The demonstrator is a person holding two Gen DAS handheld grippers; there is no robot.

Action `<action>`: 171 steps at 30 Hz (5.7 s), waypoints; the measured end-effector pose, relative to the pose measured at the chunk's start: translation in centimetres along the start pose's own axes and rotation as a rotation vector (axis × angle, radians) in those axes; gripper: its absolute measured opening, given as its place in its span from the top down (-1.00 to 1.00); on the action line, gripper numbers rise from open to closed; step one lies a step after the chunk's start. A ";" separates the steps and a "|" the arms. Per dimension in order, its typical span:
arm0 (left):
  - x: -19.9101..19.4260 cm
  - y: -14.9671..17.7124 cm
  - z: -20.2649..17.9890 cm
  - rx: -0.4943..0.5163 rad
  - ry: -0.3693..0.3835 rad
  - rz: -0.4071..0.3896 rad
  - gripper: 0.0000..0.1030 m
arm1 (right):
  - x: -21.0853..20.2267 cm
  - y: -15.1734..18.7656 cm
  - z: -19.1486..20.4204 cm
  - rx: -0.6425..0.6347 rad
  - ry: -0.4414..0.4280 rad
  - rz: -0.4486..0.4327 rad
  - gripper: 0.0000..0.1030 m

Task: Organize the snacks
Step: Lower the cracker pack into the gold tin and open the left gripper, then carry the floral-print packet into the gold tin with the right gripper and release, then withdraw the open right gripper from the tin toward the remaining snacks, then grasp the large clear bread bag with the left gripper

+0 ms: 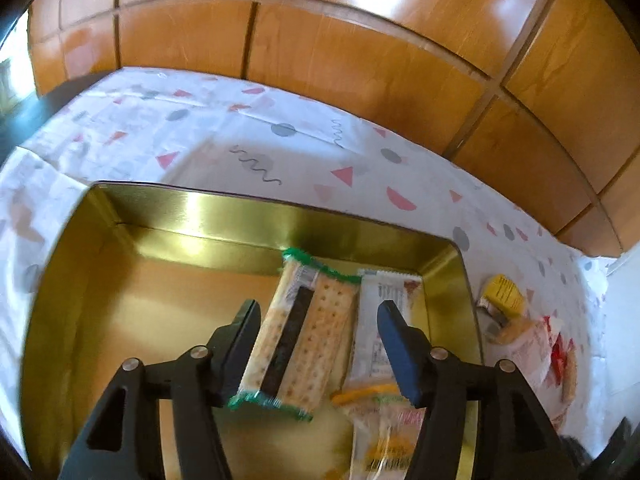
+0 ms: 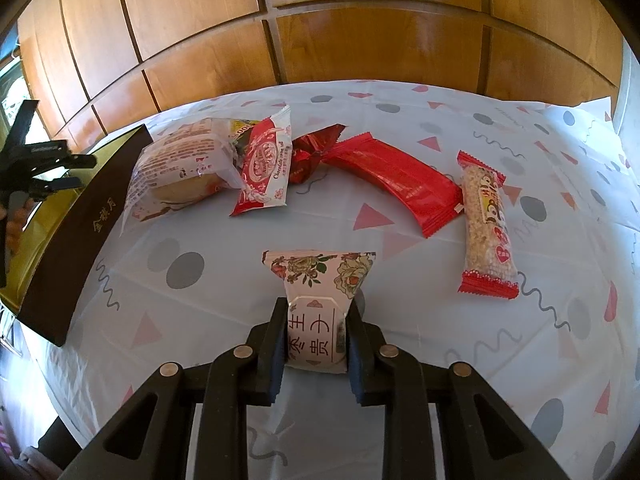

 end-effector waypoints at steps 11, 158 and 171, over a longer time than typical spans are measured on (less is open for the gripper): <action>-7.2 5.0 1.5 0.021 -0.080 -0.111 -0.29 | -0.1 0.0 0.2 -0.005 0.024 -0.004 0.50; -9.4 9.5 -12.9 0.624 0.067 -0.102 -0.71 | -1.6 1.6 4.8 0.075 0.006 0.072 0.32; -2.8 8.6 -20.5 1.022 0.073 -0.016 -0.93 | -1.6 1.6 4.5 0.082 -0.041 0.061 0.30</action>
Point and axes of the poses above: each gripper's, at about its wrist camera, not at the fingertips, and x roughly the way its jaws point, z to its left, y to its underside, the point moved 9 cm from there along x, roughly the way its jaws point, and after that the axes turned 2 degrees about -z, right-handed, at the moved point
